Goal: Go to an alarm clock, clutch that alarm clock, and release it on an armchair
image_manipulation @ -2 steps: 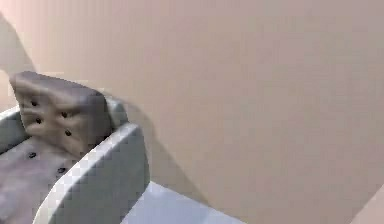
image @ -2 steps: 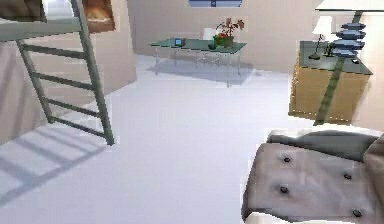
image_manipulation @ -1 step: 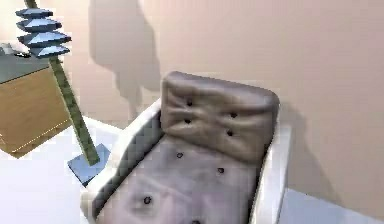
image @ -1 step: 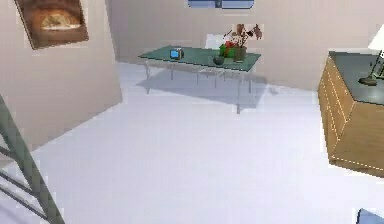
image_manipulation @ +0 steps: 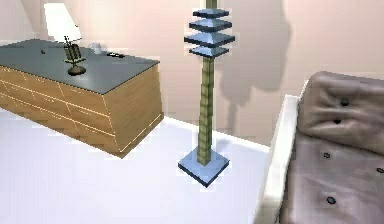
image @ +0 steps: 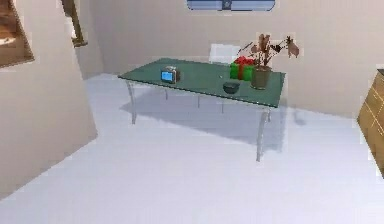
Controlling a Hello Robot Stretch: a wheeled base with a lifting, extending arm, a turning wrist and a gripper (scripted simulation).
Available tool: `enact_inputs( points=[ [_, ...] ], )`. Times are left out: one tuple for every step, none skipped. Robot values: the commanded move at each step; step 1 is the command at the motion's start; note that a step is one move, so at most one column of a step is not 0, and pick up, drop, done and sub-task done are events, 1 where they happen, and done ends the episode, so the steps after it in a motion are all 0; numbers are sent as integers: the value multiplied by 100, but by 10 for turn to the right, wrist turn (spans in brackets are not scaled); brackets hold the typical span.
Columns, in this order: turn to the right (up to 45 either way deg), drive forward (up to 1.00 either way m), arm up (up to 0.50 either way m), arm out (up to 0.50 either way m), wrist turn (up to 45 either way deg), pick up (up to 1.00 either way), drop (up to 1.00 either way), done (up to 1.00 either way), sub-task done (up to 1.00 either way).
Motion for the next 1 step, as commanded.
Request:
enact_inputs(
  points=[
    [-30, 0, 0, 0, 0, 0, 0, 0, 0]
  ],
)
